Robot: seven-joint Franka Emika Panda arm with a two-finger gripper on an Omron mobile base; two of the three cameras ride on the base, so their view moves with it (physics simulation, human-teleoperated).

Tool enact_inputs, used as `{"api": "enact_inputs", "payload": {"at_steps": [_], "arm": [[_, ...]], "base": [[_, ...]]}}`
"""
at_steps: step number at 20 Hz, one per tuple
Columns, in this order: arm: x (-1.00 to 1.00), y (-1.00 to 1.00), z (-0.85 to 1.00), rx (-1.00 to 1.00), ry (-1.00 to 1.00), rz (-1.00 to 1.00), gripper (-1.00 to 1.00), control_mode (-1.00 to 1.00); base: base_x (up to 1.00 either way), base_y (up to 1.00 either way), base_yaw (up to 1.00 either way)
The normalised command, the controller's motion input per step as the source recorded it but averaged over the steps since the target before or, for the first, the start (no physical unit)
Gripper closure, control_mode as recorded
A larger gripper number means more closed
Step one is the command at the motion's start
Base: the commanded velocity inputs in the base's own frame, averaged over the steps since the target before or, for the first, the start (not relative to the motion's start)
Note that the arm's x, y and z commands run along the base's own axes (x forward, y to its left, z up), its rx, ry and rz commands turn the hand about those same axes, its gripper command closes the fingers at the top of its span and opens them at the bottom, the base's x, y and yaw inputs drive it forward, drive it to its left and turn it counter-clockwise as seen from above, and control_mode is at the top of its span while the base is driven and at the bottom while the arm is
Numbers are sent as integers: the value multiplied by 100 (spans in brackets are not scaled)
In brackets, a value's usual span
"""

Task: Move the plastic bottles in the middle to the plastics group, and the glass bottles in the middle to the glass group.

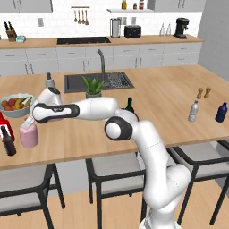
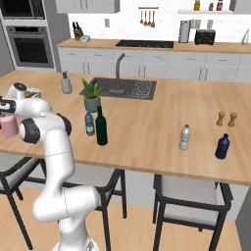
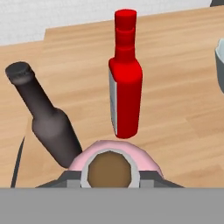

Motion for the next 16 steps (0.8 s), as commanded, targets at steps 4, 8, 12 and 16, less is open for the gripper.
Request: {"api": "enact_inputs", "payload": {"at_steps": [4,8,12,16], "arm": [[0,0,0,0,0,0,-100,-100],[0,0,3,0,0,0,-100,-100],[0,0,0,0,0,0,-100,-100],[0,0,2,0,0,0,-100,-100]], "base": [[0,0,0],[0,0,0],[0,0,0],[0,0,0]]}}
